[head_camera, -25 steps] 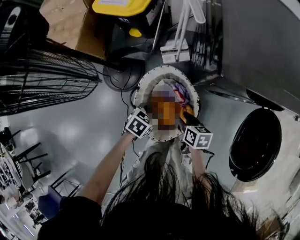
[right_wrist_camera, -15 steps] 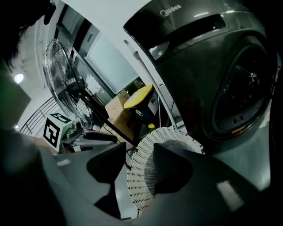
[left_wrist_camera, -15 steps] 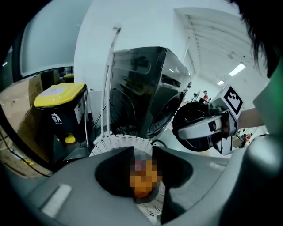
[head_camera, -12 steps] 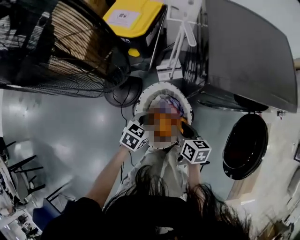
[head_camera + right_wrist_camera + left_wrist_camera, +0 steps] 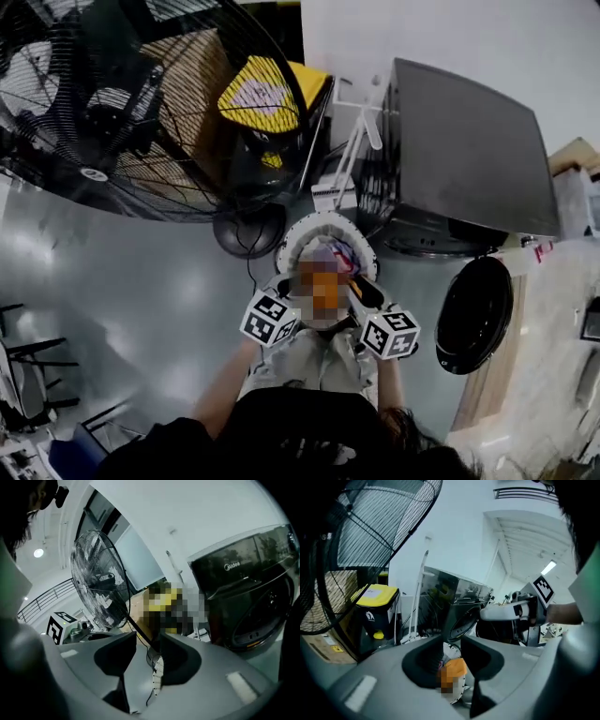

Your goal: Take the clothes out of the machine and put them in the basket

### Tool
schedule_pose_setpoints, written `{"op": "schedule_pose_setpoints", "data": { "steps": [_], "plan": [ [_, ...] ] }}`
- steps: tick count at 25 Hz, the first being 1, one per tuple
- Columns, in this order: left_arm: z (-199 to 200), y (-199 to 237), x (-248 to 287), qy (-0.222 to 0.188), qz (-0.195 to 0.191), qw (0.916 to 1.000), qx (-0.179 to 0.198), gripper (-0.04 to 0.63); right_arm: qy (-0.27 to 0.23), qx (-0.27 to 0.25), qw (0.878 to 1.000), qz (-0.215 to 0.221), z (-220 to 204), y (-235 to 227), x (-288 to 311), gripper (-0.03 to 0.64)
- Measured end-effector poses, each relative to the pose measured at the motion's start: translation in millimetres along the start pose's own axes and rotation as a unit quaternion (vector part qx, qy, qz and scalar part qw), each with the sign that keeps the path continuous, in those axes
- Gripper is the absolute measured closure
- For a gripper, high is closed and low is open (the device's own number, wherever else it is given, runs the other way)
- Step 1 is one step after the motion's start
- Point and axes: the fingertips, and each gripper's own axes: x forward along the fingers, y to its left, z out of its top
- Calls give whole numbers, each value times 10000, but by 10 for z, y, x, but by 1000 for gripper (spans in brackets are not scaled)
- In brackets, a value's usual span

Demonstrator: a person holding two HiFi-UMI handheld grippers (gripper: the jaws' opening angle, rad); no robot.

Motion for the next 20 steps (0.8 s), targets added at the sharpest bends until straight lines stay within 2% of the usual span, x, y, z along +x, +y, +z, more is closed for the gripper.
{"op": "schedule_pose_setpoints", "data": {
  "steps": [5, 11, 16, 20],
  "plan": [
    [65, -292, -347, -204, -238, 9995, 68, 477, -130, -186, 9997, 16, 88, 300, -279, 451],
    [-2, -545, -649, -228, -431, 9985, 230, 485, -79, -444, 9990, 21, 89, 584, -492, 462],
    [-139, -641, -804, -154, -401, 9987, 262, 489, -69, -548, 9983, 194, 102, 791, -617, 469],
    [-93, -674, -884, -352, -266, 9989, 152, 499, -26, -628, 9974, 343, 76, 902, -771, 477]
  ]
}}
